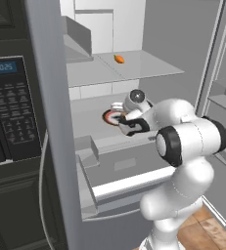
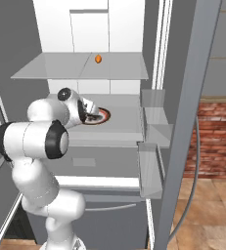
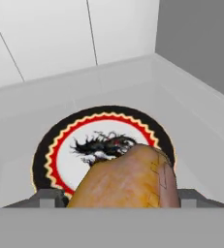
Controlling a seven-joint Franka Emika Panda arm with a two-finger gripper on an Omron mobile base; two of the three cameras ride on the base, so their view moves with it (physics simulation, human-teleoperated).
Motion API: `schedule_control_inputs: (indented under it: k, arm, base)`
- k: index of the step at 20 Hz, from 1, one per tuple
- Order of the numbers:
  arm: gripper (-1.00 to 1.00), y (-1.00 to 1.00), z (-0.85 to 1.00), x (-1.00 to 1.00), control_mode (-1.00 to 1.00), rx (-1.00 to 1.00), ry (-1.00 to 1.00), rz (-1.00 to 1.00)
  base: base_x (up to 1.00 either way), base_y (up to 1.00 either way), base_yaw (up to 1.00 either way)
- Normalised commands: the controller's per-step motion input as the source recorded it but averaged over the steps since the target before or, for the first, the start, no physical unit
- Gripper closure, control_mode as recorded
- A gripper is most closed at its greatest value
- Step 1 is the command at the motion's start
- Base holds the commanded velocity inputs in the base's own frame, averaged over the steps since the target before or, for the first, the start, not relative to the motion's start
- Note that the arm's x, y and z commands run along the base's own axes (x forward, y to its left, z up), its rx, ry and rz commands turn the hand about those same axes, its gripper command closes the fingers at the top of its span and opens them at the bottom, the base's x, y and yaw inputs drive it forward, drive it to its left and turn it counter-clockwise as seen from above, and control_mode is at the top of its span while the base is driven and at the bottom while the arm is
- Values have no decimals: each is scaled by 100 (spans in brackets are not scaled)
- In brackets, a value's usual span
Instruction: Retrieve the chicken drumstick from the fridge and place it on the saucepan with marinade on the stove.
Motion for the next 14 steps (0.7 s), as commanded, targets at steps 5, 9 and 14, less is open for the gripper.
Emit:
schedule_control_inputs:
  k: [5,9,14]
  arm:
    - [100,0,98,-93,-100,0,0,-1]
    - [100,0,91,-99,-100,1,9,-2]
    - [100,-14,39,-100,-100,2,8,0]
  base:
    - [0,0,0]
    - [0,0,0]
    - [0,0,0]
